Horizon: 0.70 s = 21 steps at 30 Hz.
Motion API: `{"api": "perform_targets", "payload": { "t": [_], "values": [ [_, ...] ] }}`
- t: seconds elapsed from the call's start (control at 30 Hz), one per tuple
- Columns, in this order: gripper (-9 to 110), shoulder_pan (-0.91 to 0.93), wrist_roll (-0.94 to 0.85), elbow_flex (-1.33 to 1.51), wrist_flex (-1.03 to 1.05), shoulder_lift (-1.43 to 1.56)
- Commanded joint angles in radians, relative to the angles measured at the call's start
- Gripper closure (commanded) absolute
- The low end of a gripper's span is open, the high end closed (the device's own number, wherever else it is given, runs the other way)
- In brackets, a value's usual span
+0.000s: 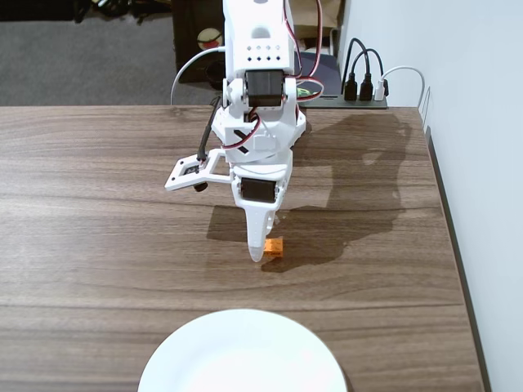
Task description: Grasp a lego block and put it on the plate.
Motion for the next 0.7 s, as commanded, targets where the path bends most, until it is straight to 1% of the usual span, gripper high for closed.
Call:
{"api": "perform_targets", "payload": {
  "t": [0.0,0.1,0.17,0.27,0.4,0.57,0.6,0.67],
  "values": [
    [80,-0.008,0.005,-0.052,0.0,-0.018],
    [81,-0.012,0.005,-0.071,-0.003,-0.04],
    [86,-0.015,0.003,-0.081,-0.005,-0.051],
    [86,-0.02,0.005,-0.087,-0.008,-0.061],
    [91,-0.02,0.005,-0.091,-0.02,-0.071],
    [92,-0.018,0.002,-0.086,-0.035,-0.072],
    [95,-0.018,0.0,-0.086,-0.037,-0.072],
    [95,-0.018,0.0,-0.086,-0.037,-0.072]
  ]
}}
